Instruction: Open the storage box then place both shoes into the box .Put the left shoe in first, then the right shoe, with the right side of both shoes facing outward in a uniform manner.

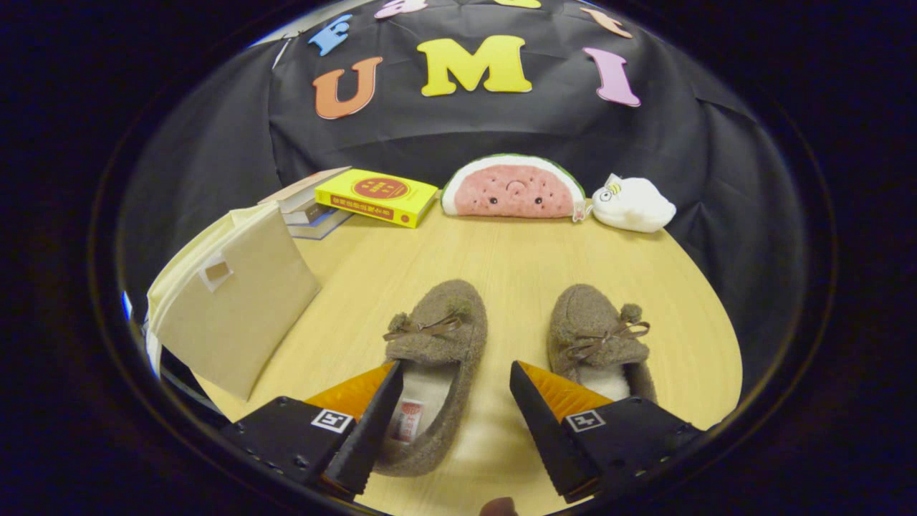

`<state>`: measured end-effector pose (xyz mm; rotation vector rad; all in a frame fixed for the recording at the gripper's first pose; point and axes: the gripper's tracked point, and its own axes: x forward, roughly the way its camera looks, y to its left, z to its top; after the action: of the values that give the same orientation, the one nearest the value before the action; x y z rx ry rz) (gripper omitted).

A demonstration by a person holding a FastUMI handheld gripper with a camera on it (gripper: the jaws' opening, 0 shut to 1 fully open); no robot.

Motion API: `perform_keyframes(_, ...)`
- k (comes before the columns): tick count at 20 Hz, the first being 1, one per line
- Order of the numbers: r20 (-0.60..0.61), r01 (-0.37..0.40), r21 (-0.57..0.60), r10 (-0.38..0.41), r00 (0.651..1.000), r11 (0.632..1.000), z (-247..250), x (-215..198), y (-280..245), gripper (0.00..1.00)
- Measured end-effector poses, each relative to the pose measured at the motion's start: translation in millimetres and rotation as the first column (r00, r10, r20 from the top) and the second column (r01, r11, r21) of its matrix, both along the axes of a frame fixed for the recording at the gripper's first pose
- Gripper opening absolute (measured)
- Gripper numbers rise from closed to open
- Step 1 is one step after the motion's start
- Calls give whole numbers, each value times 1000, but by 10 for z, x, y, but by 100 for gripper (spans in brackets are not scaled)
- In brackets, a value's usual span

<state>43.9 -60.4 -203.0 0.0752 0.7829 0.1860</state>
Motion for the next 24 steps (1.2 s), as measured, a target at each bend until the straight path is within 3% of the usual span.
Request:
perform_keyframes(1,-19,8,13,-8,1000,1000,-55,16,14,91)
perform_keyframes(4,-78,56,80,-50,996,995,-197,62,40,72)
perform_keyframes(9,-148,138,170,-113,982,976,-297,82,19,5)
perform_keyframes(11,-165,160,190,-130,978,969,-288,82,4,0)
perform_keyframes(16,-149,182,236,-150,977,955,-69,35,66,0)
perform_keyframes(24,-107,153,376,-122,987,914,956,-85,657,0)
